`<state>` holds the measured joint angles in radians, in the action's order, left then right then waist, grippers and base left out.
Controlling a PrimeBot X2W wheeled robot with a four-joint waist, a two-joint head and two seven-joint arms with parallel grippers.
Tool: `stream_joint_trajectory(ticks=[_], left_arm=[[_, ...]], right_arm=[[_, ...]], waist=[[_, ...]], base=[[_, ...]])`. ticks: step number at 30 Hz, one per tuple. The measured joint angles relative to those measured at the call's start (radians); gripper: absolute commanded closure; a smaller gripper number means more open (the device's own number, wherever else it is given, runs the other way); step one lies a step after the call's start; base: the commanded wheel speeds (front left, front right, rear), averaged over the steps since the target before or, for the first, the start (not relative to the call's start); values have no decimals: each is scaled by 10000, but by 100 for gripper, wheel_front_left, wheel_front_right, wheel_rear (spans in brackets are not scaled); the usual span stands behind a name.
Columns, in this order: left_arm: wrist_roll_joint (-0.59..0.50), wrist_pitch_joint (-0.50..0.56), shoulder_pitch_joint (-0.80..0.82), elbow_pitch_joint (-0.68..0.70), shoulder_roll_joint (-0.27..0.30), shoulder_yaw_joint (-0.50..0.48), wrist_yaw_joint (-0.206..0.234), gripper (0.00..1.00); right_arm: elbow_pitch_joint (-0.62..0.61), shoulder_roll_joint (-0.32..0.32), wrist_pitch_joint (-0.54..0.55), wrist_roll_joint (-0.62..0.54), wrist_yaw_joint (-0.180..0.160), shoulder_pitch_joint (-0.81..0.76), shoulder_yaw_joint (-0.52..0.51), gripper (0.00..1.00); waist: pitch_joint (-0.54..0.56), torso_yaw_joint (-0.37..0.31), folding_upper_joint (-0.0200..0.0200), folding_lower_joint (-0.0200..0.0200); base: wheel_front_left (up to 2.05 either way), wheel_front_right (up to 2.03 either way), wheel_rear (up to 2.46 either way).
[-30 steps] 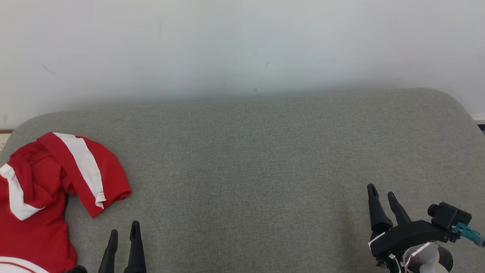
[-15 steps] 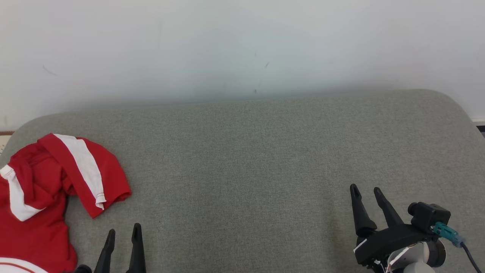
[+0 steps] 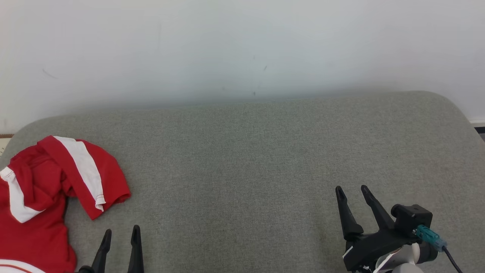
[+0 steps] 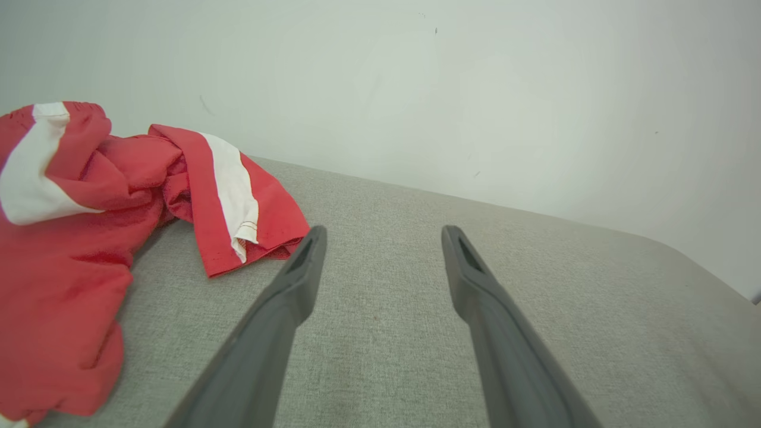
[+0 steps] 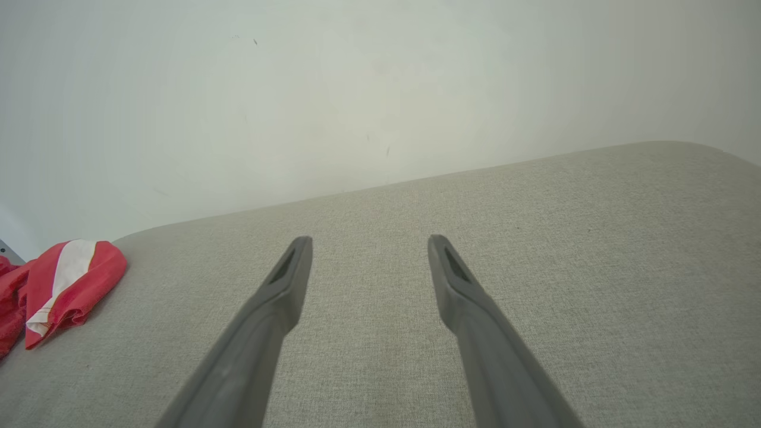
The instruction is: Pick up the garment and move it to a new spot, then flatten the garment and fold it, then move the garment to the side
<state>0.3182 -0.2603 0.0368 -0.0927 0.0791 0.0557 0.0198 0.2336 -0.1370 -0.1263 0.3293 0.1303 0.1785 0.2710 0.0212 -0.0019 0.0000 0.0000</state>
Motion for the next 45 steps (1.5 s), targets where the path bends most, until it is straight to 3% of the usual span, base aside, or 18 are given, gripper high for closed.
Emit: stream_joint_trajectory(ticks=[32,45], left_arm=[[-2604,0,-430,527,125,-468,523,0],[-2765,0,-511,552,171,-556,570,0]], right_arm=[[-999,738,-483,-2393,0,-809,-414,0],[-1101,805,-483,-2483,0,-886,-495,0]], waist=[[178,-26,0,0],[175,-50,0,0]], base=[[0,0,0],[0,0,0]])
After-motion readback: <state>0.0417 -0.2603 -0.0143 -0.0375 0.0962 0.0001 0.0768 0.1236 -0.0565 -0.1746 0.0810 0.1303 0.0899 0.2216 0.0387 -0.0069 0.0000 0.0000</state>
